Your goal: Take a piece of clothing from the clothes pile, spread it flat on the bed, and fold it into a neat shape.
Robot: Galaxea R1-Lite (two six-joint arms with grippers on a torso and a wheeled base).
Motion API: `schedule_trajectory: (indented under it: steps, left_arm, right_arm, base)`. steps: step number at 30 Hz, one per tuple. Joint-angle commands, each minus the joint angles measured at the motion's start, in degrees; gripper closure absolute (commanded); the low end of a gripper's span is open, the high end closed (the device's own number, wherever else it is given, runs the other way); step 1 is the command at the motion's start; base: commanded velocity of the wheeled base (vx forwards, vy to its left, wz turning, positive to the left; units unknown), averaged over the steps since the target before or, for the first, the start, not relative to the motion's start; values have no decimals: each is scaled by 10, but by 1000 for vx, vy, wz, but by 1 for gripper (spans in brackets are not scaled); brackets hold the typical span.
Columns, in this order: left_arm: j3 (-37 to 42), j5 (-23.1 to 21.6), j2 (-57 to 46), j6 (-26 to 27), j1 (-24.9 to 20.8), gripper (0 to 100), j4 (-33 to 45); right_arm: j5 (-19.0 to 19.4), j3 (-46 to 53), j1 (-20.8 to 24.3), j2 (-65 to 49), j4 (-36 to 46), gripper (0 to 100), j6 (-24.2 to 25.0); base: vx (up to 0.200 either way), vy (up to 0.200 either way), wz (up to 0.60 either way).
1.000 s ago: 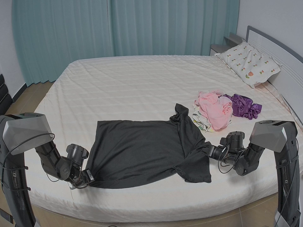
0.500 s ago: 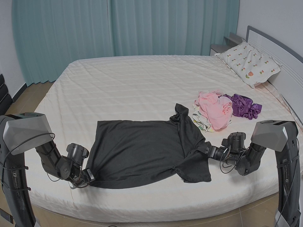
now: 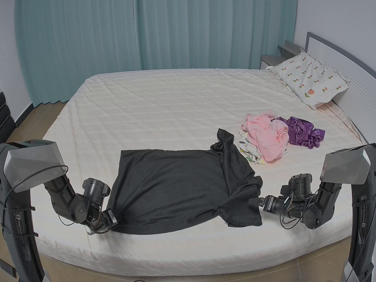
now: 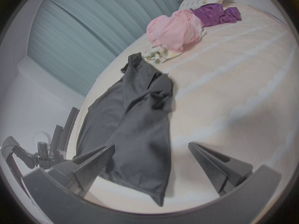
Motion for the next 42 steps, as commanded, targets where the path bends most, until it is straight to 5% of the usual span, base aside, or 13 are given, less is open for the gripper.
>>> schedule_trajectory:
  steps: [1,11,12,27,33,42]
  left_arm:
    - [0,0,0,0,0,100,0]
    - [0,0,0,0,1,100,0]
    - [0,0,0,0,1,100,0]
    - [37,-23,-67,2,1,100,-10]
    - [62,-24,-108,40,-2,100,35]
    - [112,-24,-107,60,-12,100,72]
  right_arm:
    - [-12,4,30,13,1,0,2]
    - [-31,0,36,21,8,0,-1]
    - [-31,-1,36,20,10,100,-1]
    - [-33,118,17,-97,70,100,-3]
    - [-33,176,21,-137,72,100,-6]
    - [-32,266,23,-139,62,100,-63]
  base:
    - [0,0,0]
    - [0,0,0]
    - [0,0,0]
    - [0,0,0]
    - [0,0,0]
    - [0,0,0]
